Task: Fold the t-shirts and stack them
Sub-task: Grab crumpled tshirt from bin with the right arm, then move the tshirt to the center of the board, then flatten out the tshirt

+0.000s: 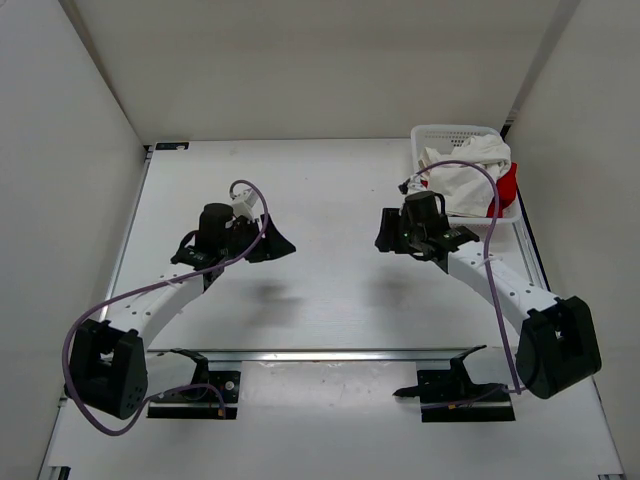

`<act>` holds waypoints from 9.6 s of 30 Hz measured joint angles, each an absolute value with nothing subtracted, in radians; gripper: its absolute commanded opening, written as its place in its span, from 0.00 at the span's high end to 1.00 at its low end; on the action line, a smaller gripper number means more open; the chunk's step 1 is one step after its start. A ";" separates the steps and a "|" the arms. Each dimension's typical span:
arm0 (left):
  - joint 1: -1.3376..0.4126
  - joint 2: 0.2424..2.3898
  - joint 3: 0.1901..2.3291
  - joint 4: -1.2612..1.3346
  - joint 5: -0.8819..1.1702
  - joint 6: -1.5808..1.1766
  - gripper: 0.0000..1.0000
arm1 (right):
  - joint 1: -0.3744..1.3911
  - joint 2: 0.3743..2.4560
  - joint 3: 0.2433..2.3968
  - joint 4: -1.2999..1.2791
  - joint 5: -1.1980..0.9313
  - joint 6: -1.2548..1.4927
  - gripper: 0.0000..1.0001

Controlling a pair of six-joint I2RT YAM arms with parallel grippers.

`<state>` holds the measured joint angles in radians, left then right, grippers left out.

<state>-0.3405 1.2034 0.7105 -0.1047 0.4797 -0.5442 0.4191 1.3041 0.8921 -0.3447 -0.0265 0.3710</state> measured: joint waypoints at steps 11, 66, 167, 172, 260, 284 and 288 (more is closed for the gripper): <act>-0.480 1.238 0.695 -0.037 0.456 -0.548 0.95 | 0.281 1.409 1.090 -0.364 -0.053 0.375 1.00; -0.454 1.249 0.656 0.063 0.435 -0.642 0.63 | 0.286 1.703 2.065 -0.577 0.102 0.144 1.00; -0.082 1.671 0.906 -0.134 0.117 -0.597 0.24 | 0.385 1.671 0.996 -0.144 -0.209 0.380 0.49; -0.118 1.736 0.948 -0.133 0.113 -0.590 0.64 | 0.360 1.682 0.989 -0.080 -0.263 0.410 0.75; -0.125 1.219 0.775 -0.269 0.128 -0.632 0.47 | 0.163 1.980 1.708 -0.508 -0.221 0.337 0.64; 0.064 0.965 0.412 -0.405 0.039 -0.591 0.55 | 0.533 1.326 0.751 -0.140 -0.118 0.440 0.75; 0.059 1.007 0.390 -0.406 0.039 -0.591 0.45 | 0.551 1.322 0.699 -0.118 -0.120 0.456 0.73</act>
<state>0.0586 1.0069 0.3897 -0.4065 0.0395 -0.5915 0.5507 1.3220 0.6991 -0.1181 -0.1204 0.4561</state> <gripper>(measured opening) 0.488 0.267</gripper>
